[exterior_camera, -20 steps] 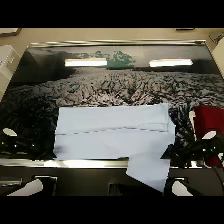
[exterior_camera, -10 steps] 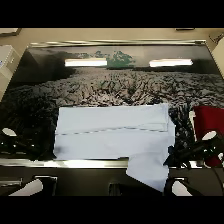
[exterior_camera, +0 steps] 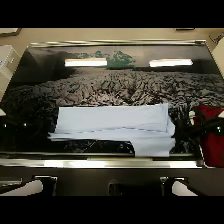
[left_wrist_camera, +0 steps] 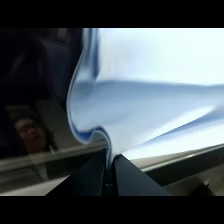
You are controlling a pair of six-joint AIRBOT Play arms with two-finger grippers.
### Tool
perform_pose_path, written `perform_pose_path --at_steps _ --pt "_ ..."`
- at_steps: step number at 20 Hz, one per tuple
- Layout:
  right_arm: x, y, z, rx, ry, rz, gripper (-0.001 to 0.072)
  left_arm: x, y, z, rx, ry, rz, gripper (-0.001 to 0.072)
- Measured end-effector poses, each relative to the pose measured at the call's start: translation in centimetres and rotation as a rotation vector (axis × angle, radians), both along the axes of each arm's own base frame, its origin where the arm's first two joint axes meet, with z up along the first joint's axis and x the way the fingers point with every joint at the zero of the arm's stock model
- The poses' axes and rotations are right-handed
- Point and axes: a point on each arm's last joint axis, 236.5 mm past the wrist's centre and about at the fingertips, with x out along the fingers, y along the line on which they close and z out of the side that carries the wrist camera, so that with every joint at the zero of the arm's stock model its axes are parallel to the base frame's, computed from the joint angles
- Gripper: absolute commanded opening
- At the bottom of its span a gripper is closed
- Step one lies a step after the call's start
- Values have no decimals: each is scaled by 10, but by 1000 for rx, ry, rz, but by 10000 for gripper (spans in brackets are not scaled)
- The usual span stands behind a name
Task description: Fold the clothes and pants, and hang the long-sleeved shirts on hangers.
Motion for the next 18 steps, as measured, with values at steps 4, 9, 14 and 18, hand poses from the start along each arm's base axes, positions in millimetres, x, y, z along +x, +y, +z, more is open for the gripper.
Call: perform_pose_path --at_steps 4,9,14,18 --pt "88 -5 3 -68 -130 41 34 69 1 8 26 -50 -25 21" --pt "166 4 -15 -85 -210 40 36 125 3 -9 24 -43 -3 21" --pt "189 16 -47 -78 -202 36 37 144 -4 -36 -32 1 24 22" --pt "192 23 -52 -62 -196 41 194 144 -10 -45 -56 27 19 486"
